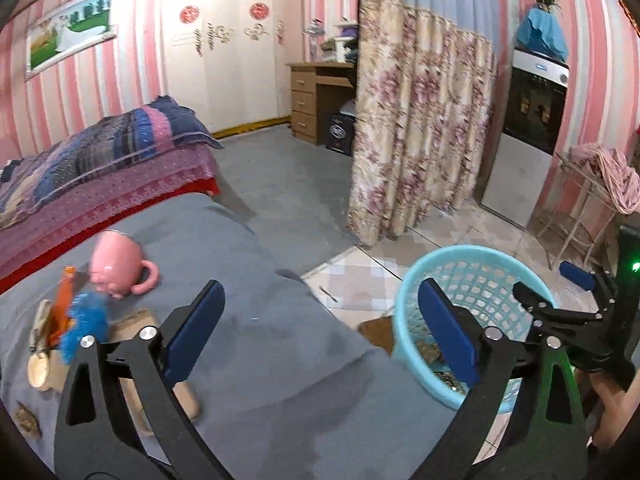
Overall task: Collect trash
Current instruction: 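Return both tools to the table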
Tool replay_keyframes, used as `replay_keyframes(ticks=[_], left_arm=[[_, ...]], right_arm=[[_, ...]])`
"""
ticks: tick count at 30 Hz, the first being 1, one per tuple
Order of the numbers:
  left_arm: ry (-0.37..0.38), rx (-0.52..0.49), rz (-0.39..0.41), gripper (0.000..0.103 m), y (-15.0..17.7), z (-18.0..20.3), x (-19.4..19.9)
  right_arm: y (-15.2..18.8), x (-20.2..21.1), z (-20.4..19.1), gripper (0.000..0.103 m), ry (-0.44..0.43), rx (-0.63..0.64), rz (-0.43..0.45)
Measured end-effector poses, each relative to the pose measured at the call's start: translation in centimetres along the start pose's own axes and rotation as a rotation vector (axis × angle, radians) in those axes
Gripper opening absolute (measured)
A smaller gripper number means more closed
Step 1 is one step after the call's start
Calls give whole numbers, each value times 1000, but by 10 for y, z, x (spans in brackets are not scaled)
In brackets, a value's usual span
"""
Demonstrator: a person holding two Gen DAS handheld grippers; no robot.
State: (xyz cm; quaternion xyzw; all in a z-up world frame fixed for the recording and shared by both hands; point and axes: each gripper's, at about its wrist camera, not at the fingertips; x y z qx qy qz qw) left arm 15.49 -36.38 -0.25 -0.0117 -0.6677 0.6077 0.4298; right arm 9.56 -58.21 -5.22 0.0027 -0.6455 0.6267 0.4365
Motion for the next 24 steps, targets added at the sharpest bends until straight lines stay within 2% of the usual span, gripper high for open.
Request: replay_keyframes(ticks=[3,9,16,24], left_arm=[[-28,14,19,97,2,-15,20],[-119,59,42,97,19,-63,63],[-255,149,42,97,51,-140,111],[-410,267,5,97,99,-233,153]], right_arm=[[-6,16,-13,95,-31,-1,35],[-12,44,-54,96,-128,-13,81],[-9,69,-117,96,-220,24,120],[-1,81,-184,96,-283,108,114]])
Point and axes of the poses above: each gripper's, at about its wrist camera, not at the fingertips, and x roughly against the way its jaws point, z to its right, y to its underside, and after that the axes turned 12 degrees about y, right-handed
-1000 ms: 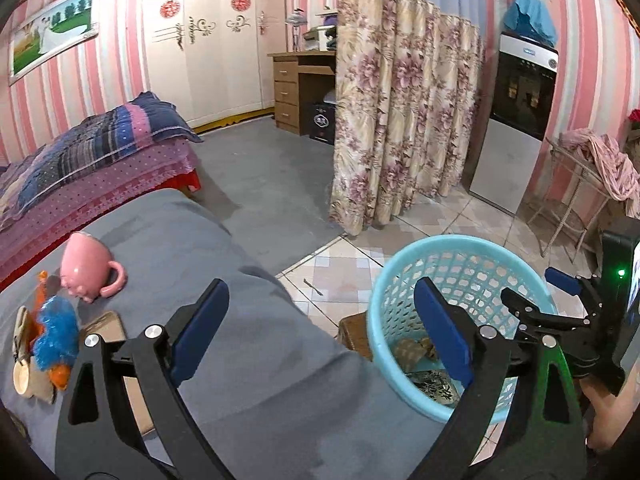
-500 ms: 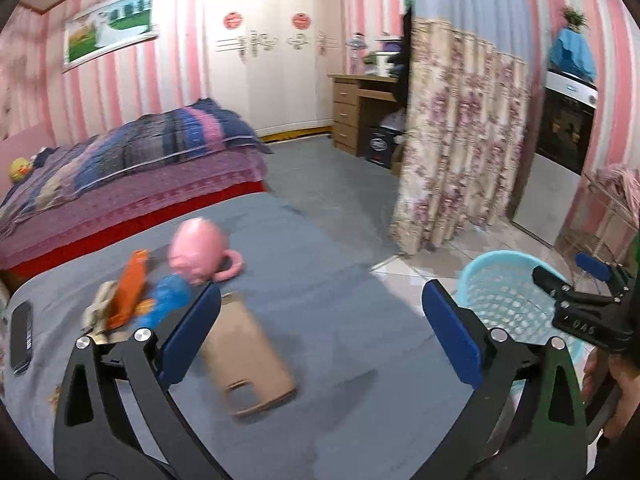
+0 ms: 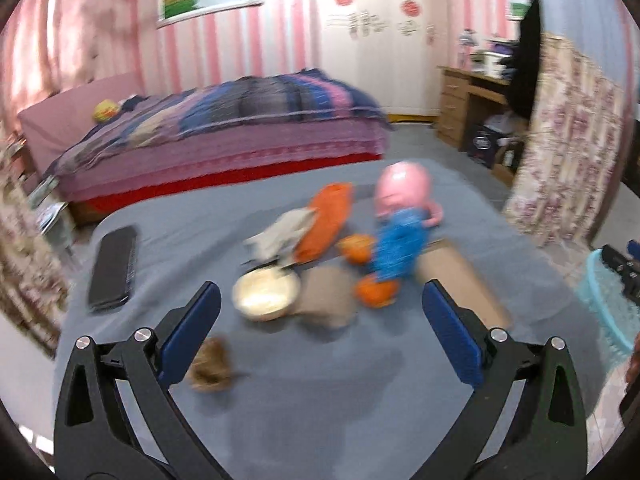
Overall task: Collect trash
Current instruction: 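Return both tools to the table, then grasp the crumpled brown paper with the left gripper while the right grasps the blue bag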
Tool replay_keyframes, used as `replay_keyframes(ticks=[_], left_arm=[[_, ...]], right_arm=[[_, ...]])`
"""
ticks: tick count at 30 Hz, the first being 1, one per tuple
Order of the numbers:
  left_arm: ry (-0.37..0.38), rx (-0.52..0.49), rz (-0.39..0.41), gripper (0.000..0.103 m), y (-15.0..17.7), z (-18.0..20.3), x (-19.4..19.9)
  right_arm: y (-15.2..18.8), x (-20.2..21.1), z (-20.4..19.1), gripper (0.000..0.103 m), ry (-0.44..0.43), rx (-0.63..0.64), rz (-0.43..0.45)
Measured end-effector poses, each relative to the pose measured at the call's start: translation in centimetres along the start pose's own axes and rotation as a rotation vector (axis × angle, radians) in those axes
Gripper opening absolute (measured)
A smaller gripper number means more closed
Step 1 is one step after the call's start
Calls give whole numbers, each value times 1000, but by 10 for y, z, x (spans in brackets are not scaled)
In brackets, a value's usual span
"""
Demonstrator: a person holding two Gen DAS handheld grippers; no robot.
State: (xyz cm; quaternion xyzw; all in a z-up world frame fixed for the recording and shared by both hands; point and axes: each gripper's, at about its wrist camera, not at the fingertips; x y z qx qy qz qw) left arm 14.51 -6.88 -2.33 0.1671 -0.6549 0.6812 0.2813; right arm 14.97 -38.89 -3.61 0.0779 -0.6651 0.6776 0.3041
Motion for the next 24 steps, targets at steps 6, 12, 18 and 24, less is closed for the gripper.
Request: replay_keyframes(ticks=[6,12,18,24], left_arm=[[-74,89,-58,97,30,-66,-8],[-67,166,-110,97,56,-105,-24],[-22,191,-121,83,61,-109,-41],[35,193,-163,44,60,-111,-50]], right_arm=[[3,-5,-40,96,-48,45,-10],[9,-10,-69,96,-71,96,-24],[14,-16,-93,96,-84,144,-38],[12,-19,-120,96,-121,177,-38]])
Point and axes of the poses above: each gripper's, at about its wrist camera, not at the fingertips, and x roughly against the way its jaws point, z to its right, y to its underside, and after that the axes turned 12 degrees about y, right-handed
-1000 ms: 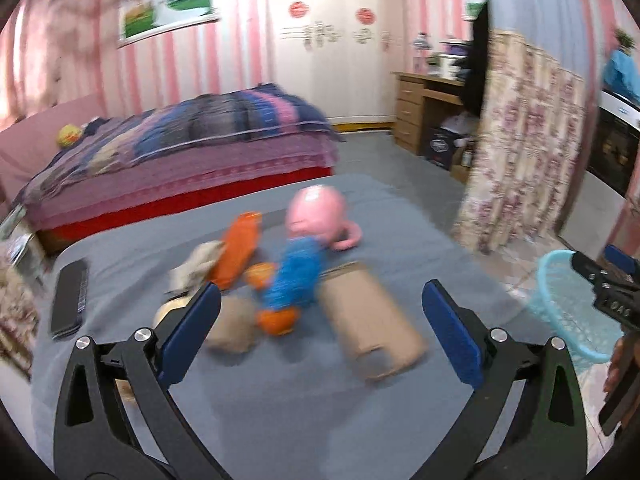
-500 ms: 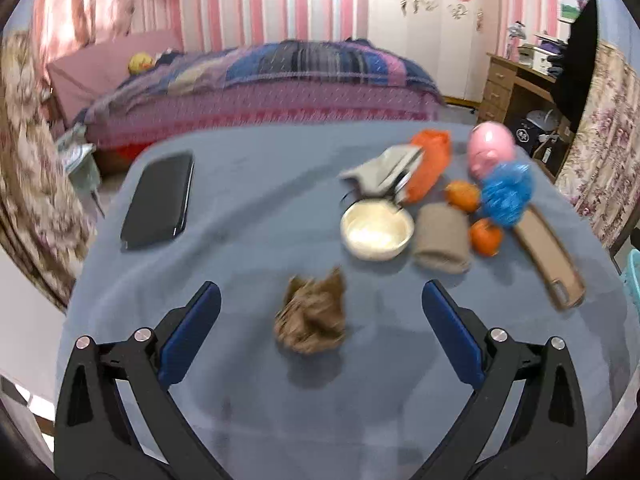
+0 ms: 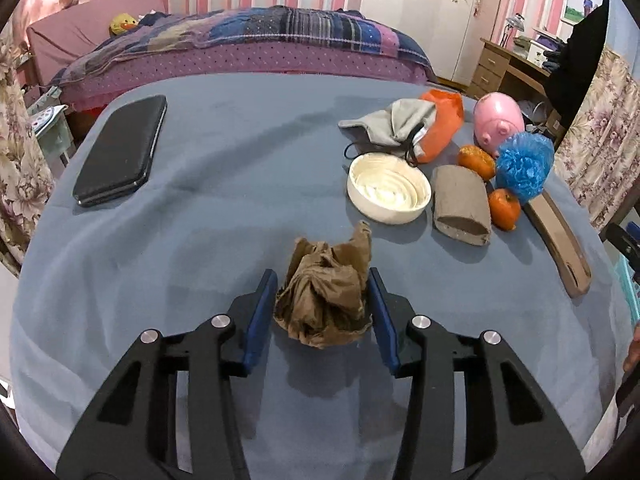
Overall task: Collect trash
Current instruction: 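Grasp the crumpled brown paper with the left gripper while the right grasps the blue bag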
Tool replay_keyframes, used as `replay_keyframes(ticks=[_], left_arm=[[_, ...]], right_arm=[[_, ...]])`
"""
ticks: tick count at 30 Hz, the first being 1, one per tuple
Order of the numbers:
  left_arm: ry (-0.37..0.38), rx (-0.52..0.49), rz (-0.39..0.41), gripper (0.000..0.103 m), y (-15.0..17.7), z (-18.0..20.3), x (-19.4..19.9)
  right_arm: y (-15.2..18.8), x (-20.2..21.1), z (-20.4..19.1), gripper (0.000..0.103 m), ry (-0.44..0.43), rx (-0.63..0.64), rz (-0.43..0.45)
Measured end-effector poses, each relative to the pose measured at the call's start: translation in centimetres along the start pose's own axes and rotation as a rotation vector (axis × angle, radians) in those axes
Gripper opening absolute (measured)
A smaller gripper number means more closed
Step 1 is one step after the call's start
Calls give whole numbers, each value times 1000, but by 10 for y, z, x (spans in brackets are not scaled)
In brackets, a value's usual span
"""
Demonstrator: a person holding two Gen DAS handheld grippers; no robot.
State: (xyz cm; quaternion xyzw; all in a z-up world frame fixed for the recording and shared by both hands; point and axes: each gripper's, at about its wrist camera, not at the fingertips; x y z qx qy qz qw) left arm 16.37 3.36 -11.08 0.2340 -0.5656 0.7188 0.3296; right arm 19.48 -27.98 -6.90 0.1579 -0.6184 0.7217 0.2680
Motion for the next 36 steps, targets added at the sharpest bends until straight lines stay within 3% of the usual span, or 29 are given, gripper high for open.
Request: replay_keyframes(ticks=[13,18,21,23,28,36], left_arm=[[-167,-25,136,44,-48,-23,39],[-181,0,168,44,-54,-34,46],[-183,1,182,44,-58,-34,47],[-187,-5,188,44,-59,-32,47],[-188,-10,191,44,-62,-26,48],[-171,-43,218,44,-67,6,60]], right_arm=[[-40,-27,-82,96,-106,82,17],[-52,-47,-110,94,-128,122,-29],[-52,-57,-118,79,-157,126,-66],[-49,-63,-122,60,-174,135,-88],[-48,-61,-119,36,-215,119,-73],[-59,-36,-78,24,-225,45,-16]])
Point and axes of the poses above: each gripper's, at about its wrist camera, not at the fingertips, and x roughly against the way its jaws point, z to its right, y to its underside, and after that the axes turned 12 degrees about y, right-handed
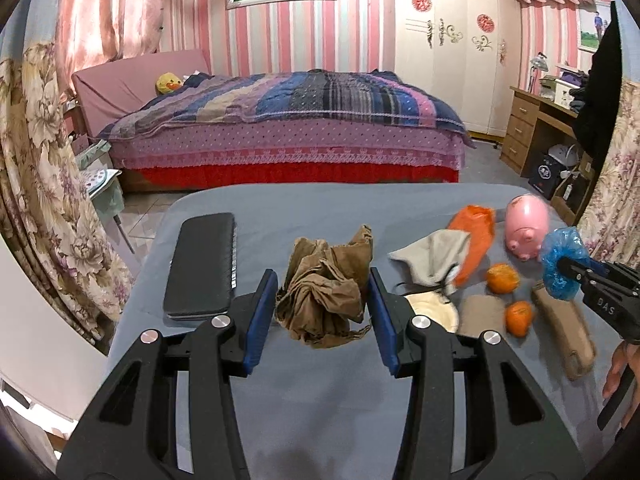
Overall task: Collect trash
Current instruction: 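Grasp the crumpled brown paper with the left gripper while the right grasps the blue bag, then carry the brown paper and blue bag over the blue basket with both grippers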
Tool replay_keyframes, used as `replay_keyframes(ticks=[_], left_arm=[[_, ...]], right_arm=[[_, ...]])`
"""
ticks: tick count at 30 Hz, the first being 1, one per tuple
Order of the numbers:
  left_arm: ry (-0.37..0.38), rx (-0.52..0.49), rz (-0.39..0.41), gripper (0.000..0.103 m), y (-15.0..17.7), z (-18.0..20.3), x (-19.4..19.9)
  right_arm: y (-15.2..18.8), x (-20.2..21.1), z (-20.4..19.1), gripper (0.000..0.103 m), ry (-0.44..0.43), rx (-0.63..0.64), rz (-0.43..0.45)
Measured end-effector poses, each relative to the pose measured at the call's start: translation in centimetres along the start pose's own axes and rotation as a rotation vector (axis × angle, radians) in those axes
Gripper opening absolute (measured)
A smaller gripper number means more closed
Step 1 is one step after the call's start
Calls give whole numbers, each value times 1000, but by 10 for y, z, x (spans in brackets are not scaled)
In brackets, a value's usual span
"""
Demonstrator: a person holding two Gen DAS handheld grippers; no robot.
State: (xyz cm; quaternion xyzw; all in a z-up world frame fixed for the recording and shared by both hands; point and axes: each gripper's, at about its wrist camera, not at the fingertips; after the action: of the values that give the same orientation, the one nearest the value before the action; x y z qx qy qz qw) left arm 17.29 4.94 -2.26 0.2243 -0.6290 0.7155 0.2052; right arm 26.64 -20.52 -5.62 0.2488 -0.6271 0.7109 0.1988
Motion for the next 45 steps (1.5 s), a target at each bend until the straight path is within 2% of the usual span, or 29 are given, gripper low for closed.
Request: replay_keyframes(ticks=[10,23,30,38,45], left_arm=[[80,-41,60,44,-6,67,34],[194,-113,33,45,13,168,49],[273,-147,22,45,21,223,43],[383,-220,-21,45,44,295,29],[469,-283,-59,45,64,359,16]], right_arm=[[8,68,58,22,22,-40,105],[41,132,148,22,87,-114,176],[62,155,207,22,169,-160,184],[95,170,278,22,292,-211,151],[121,173,321,22,366,-258,113]])
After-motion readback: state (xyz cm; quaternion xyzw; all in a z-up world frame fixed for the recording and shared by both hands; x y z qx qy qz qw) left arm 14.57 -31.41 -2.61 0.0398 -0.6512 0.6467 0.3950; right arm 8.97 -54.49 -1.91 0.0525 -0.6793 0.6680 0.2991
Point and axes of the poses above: each gripper's, at about its wrist camera, not at the fingertips, and x roughly against the way its jaws point, z to its right, y to its underside, and after that the axes turned 12 degrees about y, right-handed
